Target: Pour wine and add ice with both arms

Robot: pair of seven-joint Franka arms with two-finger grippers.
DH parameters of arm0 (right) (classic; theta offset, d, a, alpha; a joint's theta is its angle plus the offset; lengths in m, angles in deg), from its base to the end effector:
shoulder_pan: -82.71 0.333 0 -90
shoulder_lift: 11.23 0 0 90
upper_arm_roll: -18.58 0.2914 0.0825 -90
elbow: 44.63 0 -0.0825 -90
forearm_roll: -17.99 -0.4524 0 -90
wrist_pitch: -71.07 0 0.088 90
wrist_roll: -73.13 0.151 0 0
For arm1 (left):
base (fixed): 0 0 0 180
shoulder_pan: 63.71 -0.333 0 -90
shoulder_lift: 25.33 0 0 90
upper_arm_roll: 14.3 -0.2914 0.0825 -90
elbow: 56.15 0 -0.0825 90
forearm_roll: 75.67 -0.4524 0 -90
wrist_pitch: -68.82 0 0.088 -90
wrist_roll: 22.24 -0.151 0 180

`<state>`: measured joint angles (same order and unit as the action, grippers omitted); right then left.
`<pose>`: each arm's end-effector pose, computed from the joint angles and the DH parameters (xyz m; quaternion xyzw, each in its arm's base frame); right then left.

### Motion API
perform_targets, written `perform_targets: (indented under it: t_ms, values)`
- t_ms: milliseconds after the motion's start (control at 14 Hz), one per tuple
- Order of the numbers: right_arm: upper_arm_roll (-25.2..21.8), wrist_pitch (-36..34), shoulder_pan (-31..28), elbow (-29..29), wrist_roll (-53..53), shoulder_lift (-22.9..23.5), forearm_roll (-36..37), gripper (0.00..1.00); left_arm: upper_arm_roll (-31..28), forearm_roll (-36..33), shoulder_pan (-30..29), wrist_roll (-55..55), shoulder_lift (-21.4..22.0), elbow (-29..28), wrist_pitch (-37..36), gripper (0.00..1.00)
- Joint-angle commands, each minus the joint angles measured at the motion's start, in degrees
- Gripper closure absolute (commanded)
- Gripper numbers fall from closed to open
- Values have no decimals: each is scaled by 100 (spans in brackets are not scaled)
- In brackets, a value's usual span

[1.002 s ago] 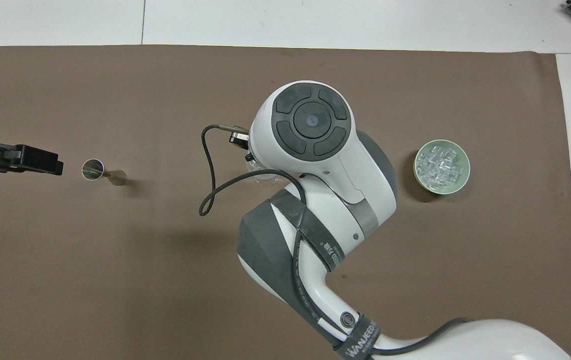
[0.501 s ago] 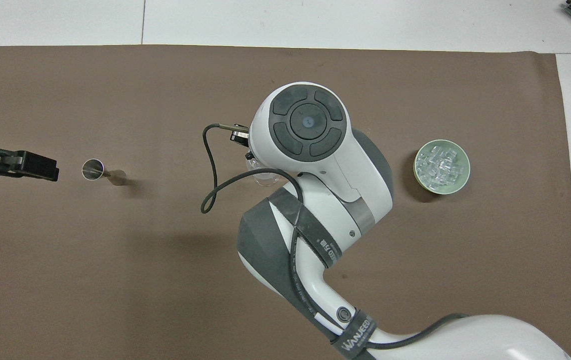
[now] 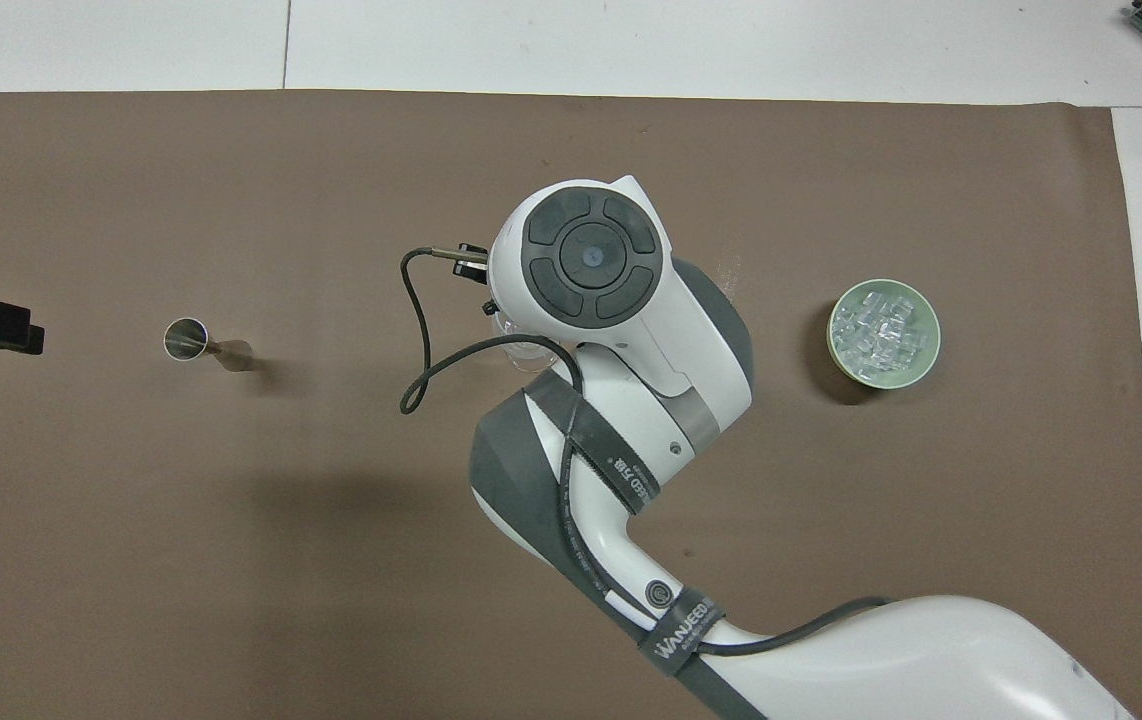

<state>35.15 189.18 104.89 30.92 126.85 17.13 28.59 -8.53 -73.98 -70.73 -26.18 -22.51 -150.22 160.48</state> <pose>0.6498 0.4527 0.4091 -0.9833 0.1222 -0.1077 0.0814 0.6113 0.0080 0.5502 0.9997 -0.0230 0.0040 0.0121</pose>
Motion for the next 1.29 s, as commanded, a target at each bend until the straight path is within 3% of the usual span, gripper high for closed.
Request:
perform_targets:
  t_ms: [0, 286, 644, 1216]
  values:
    - [22, 89, -3, 214, -98, -59, 109, 80, 20, 51, 43, -54, 34, -32, 53, 0]
    - [22, 63, -3, 258, -98, -76, 118, 72, 117, -72, 254, -36, 52, -102, -34, 0]
    - [22, -7, 6, 206, -98, -85, 109, 48, 134, -63, 421, -28, 87, -164, -61, 0]
    - [74, -244, 59, 206, -55, -243, 39, 48, 73, -20, 324, -27, 87, -199, 71, 0]
